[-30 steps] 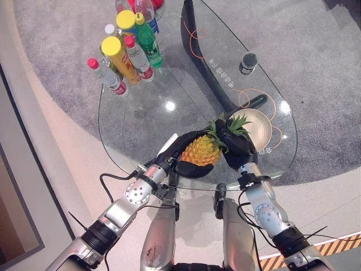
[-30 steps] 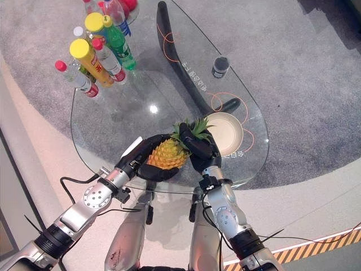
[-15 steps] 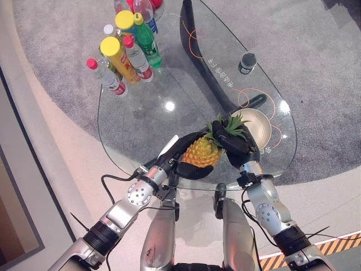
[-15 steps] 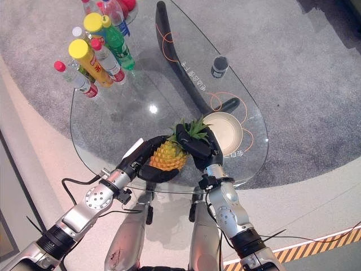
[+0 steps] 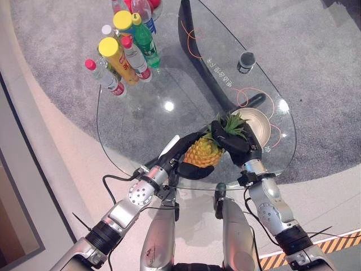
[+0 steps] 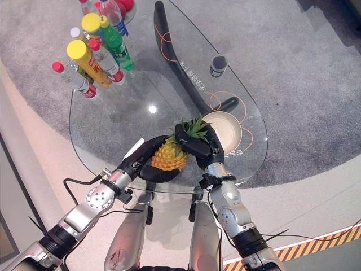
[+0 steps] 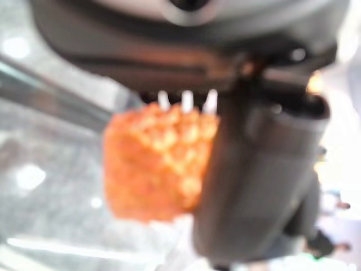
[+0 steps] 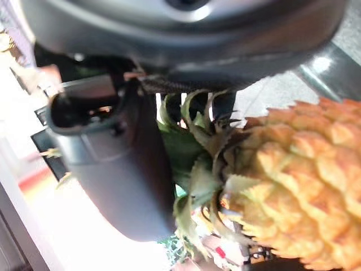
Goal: Pick up the fruit to the plate
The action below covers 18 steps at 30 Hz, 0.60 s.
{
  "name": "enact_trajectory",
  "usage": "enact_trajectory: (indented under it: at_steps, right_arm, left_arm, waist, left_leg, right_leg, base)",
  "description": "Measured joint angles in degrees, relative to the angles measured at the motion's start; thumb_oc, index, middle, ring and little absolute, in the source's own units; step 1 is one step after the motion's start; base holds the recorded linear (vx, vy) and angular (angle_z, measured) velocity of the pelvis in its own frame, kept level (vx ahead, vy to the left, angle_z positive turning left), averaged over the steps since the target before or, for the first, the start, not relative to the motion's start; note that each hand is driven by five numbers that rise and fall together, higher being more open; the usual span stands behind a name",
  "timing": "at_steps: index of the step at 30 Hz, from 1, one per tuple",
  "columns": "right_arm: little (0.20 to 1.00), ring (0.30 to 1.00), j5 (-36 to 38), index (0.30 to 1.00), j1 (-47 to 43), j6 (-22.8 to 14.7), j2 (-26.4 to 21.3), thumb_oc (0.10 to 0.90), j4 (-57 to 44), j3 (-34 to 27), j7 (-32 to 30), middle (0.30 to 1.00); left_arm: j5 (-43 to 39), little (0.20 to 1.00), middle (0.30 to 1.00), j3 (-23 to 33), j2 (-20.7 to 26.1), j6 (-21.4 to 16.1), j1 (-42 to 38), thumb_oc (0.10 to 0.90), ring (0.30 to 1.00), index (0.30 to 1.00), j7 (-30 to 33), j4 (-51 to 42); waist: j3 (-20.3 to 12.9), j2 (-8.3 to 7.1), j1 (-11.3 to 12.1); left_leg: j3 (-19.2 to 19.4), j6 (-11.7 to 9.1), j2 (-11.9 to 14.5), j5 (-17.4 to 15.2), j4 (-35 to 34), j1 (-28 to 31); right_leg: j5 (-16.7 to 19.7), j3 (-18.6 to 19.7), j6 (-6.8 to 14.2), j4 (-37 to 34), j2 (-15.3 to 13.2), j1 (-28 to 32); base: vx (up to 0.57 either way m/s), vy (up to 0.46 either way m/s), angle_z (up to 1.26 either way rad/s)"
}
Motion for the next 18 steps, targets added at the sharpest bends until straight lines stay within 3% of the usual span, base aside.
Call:
enact_trajectory:
  at_steps: [6,10,14,18]
  right_arm:
    - [0.2,0.3,-7.8,0.3,0.0,0.4,-0.3,0.1,-0.8,-0.1,-3.0,0.3]
    - [0.2,0.3,-18.8,0.3,0.0,1.4,-0.8,0.1,-2.7,0.1,-7.5,0.3]
    - [0.2,0.3,-28.4,0.3,-0.5,2.0,-5.8,0.1,-8.6,-1.1,-12.7,0.3]
    - [0.2,0.3,-31.5,0.3,-2.3,2.1,-7.4,0.1,-11.8,-5.4,-16.1,0.3]
  left_arm:
    - [1.3,0.9,0.9,0.0,-1.2,0.1,-0.3,0.8,0.9,0.9,0.0,1.5]
    - [1.5,0.9,0.9,-0.1,-1.7,0.6,-0.4,0.8,0.9,0.9,0.0,2.2]
    - [2.5,0.9,0.9,0.3,-1.5,3.3,-0.6,0.8,0.9,0.9,2.2,5.5]
    - [2.6,0.9,0.9,2.4,-0.3,6.1,1.9,0.8,0.9,0.9,3.5,9.3]
  waist:
    - [0.0,-0.12,-0.5]
    - [0.1,-0.27,-1.5]
    - [0.1,-0.27,-2.1]
    - [0.1,-0.32,-3.1]
  left_leg:
    - [0.4,0.1,0.1,-0.1,0.0,0.0]
    - [0.5,0.1,0.1,-0.1,0.0,0.0]
    - [0.7,0.2,0.3,-0.1,0.0,-0.1]
    - [0.8,0.3,0.4,-0.2,-0.1,-0.1]
  right_leg:
    - [0.5,0.3,0.2,-0.8,0.1,0.2]
    - [0.6,0.4,0.2,-0.8,0.1,0.1]
    - [0.7,0.5,0.2,-1.1,0.3,0.1]
    - [0.8,0.6,0.2,-1.5,0.4,0.1]
  base:
    - [0.0,0.0,-0.03]
    - [0.0,0.0,0.0]
    - [0.0,0.001,-0.02]
    - [0.0,-0.001,-0.02]
